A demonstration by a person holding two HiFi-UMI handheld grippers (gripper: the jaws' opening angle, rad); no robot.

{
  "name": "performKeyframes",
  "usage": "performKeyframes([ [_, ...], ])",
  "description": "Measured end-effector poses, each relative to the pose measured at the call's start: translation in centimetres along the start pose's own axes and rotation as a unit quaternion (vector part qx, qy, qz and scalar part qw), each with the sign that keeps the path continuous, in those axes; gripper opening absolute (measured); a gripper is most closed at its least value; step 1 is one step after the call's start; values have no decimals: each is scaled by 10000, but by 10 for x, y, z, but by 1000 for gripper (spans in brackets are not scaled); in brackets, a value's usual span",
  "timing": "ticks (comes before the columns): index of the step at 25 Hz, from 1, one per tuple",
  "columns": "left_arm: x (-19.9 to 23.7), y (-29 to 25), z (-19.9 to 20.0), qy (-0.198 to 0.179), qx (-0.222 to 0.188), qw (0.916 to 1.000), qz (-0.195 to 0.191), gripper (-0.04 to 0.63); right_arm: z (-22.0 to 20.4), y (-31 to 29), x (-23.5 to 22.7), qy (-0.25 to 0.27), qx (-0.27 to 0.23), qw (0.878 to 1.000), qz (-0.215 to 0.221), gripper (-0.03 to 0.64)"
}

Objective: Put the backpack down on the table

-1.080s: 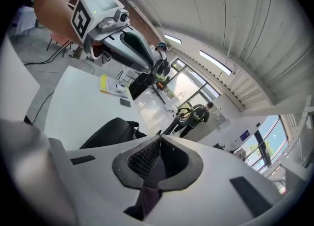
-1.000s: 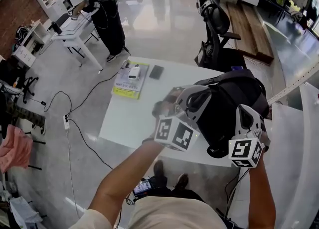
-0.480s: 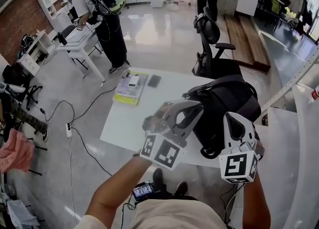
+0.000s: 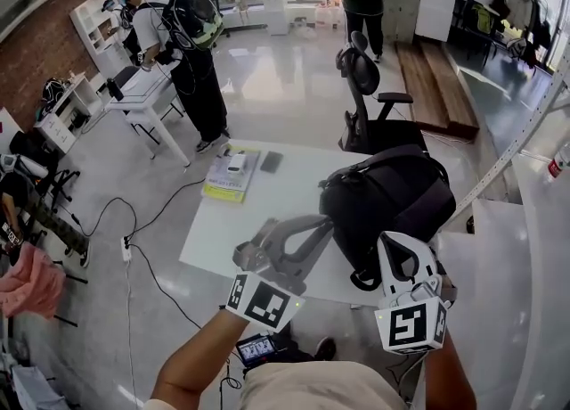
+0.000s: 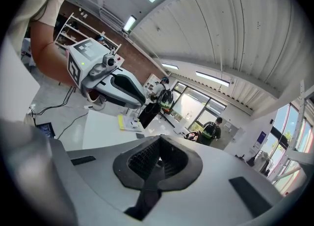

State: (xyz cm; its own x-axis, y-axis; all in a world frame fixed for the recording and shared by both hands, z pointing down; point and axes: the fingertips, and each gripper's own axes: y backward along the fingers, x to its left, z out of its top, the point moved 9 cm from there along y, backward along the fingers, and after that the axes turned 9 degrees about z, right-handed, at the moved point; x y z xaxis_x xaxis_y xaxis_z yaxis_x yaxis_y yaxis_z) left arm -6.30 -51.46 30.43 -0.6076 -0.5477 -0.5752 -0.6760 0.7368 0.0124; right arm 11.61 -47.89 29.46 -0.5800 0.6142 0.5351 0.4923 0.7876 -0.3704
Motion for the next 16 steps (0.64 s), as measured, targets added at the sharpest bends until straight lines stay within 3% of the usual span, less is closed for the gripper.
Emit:
performKeyframes([
  [16,-8,17,4,148,151,9997,152,43,-12,16,0,-189,-49,9998,12,23],
])
